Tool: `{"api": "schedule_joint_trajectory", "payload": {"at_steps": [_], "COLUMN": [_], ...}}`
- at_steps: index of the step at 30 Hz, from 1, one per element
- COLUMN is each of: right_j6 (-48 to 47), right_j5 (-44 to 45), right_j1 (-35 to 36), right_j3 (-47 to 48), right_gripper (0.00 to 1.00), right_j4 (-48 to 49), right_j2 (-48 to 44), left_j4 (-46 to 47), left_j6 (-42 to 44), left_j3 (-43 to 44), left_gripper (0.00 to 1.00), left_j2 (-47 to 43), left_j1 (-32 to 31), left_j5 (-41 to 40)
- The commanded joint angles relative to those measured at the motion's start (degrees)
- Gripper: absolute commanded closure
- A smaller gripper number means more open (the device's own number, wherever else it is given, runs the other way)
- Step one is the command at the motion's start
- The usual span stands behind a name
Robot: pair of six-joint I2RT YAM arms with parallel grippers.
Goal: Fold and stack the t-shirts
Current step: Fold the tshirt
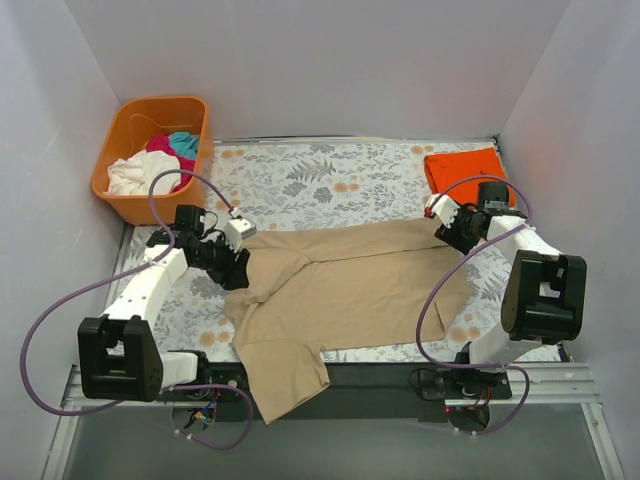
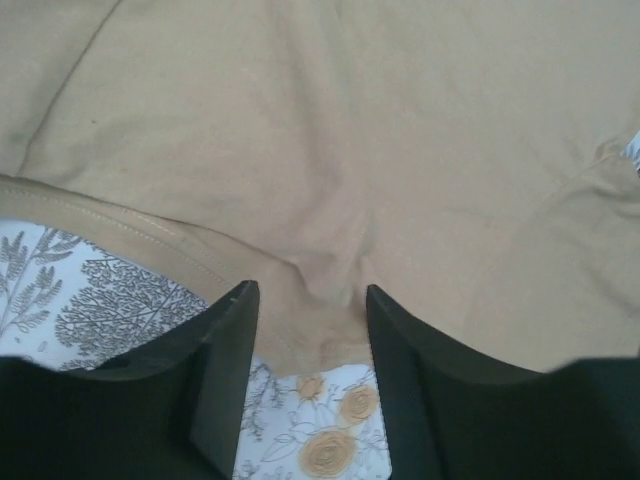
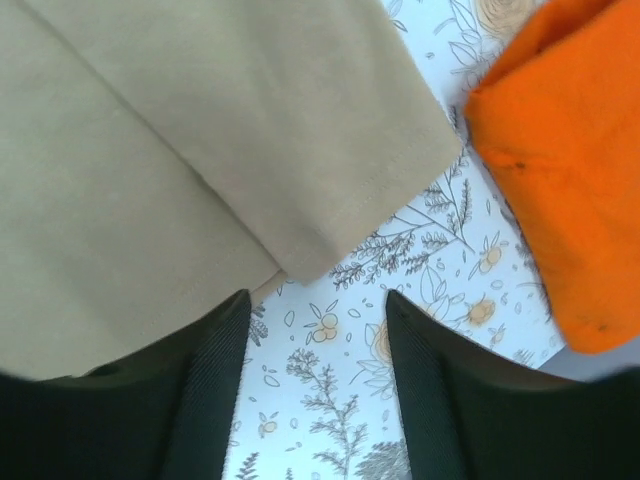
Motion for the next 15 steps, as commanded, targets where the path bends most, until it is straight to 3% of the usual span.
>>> {"api": "schedule_joint_trajectory", "payload": {"at_steps": [1, 7, 8, 11, 15], "right_j6": [-3.4, 1.2, 2.7, 9.4, 12.8], "right_j5": [-1.7, -5.5, -5.9, -4.2, -1.3], "right_j1": [-0.2, -1.4, -1.3, 1.0, 3.8], "right_j3": [1.9, 12.7, 16.2, 23.0, 25.4], "right_gripper": [0.43, 0.42, 0.45, 0.70, 0.77], "right_j4": [-5.1, -9.5, -9.8, -10.0, -9.2], "right_j2": [-3.1, -1.9, 0.7, 7.8, 13.3], "left_j4": [-0.6, 5.5, 6.4, 11.6, 14.6], "left_j6": [-1.2, -6.1, -6.7, -10.7, -13.4], "left_j3": [4.1, 14.6, 15.7, 19.8, 24.8], "left_gripper": [0.54, 0.48, 0.48, 0.47, 0.46], "left_j2": [0.2, 6.7, 8.4, 16.5, 24.0], "left_j1": [0.8, 3.3, 3.3, 3.0, 1.4], "left_j5": [1.6, -0.2, -0.8, -5.2, -12.3]}}
